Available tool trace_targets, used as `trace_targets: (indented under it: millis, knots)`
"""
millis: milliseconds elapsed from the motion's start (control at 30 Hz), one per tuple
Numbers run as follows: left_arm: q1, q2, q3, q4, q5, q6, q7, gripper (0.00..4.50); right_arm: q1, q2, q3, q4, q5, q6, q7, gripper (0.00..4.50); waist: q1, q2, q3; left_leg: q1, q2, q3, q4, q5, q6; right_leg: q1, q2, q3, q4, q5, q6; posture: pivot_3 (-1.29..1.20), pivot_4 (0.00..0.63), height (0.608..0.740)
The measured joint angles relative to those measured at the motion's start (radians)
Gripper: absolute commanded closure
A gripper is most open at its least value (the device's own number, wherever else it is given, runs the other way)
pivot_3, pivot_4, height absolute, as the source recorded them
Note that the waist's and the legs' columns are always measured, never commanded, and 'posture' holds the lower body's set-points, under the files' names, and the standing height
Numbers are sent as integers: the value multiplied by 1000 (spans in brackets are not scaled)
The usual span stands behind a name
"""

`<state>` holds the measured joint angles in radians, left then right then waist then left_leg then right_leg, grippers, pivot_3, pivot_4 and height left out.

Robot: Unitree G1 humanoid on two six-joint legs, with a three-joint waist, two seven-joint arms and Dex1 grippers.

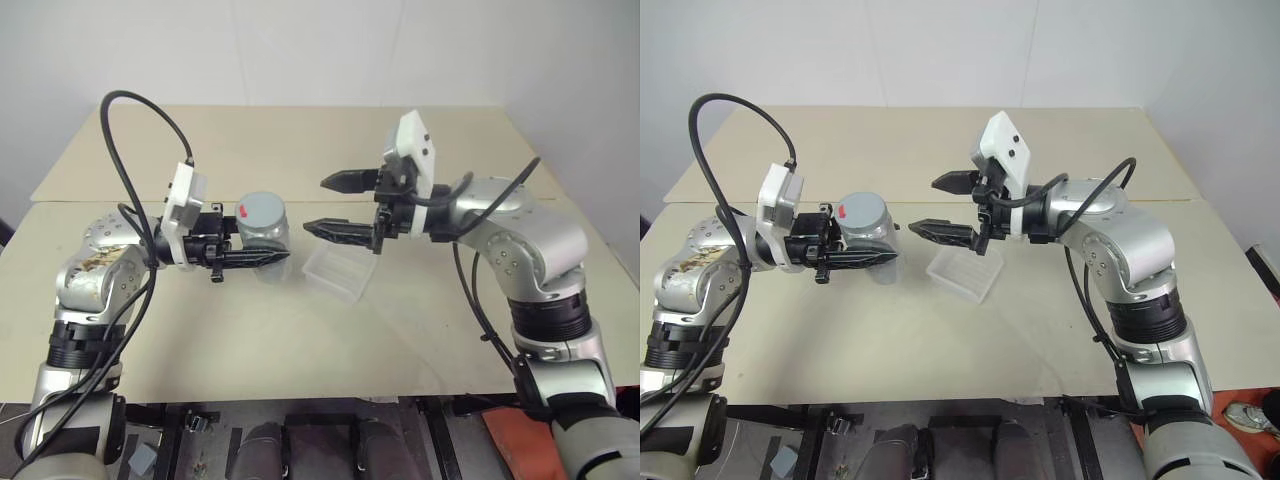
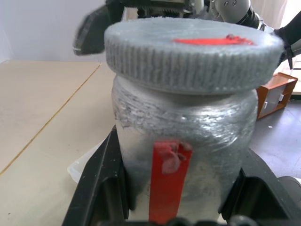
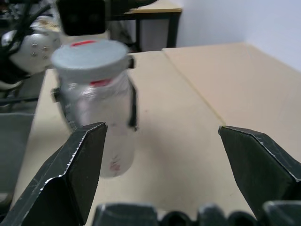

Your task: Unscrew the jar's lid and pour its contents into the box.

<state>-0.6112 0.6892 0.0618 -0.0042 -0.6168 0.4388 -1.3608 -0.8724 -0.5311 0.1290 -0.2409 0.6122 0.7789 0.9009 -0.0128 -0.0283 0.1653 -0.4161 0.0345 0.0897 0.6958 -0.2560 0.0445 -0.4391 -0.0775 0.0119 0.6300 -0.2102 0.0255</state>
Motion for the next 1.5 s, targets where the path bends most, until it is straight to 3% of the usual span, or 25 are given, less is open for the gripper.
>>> trace_targets:
  millis: [833, 933, 1033, 1267, 1500]
  knots:
    - [-3, -3, -4, 0, 1, 0, 3, 2572, -91, 198, 85, -2, -21, 27, -99, 52, 0, 0, 0, 0, 0, 0, 0, 0, 0, 0, 0, 0, 1, 0, 0, 0, 150, 740]
    - [-3, -1, -4, 0, 2, 0, 3, 2572, -91, 202, 88, -1, -21, 31, -98, 632, 0, 0, 0, 0, 0, 0, 0, 0, 0, 0, 0, 0, 1, 0, 0, 0, 150, 740]
    - [-3, 0, -4, -1, 3, 0, 2, 2572, -92, 204, 88, 1, -20, 34, -98, 1708, -1, 0, 0, 0, 0, 0, 0, 0, 0, 0, 0, 0, 1, 0, 0, 0, 150, 740]
    - [0, 4, -4, -7, 4, -1, 2, 2572, -100, 211, 70, 11, 11, 74, -104, 1749, -1, 0, 0, 0, 0, 0, 0, 0, 0, 0, 0, 0, 1, 0, 0, 0, 150, 740]
    - [55, 23, -19, -17, 33, -23, -20, 2572, -137, 230, -97, 22, 182, 191, -151, 1749, 0, 0, 0, 0, 0, 0, 0, 0, 0, 0, 0, -1, 1, 0, 0, 0, 150, 740]
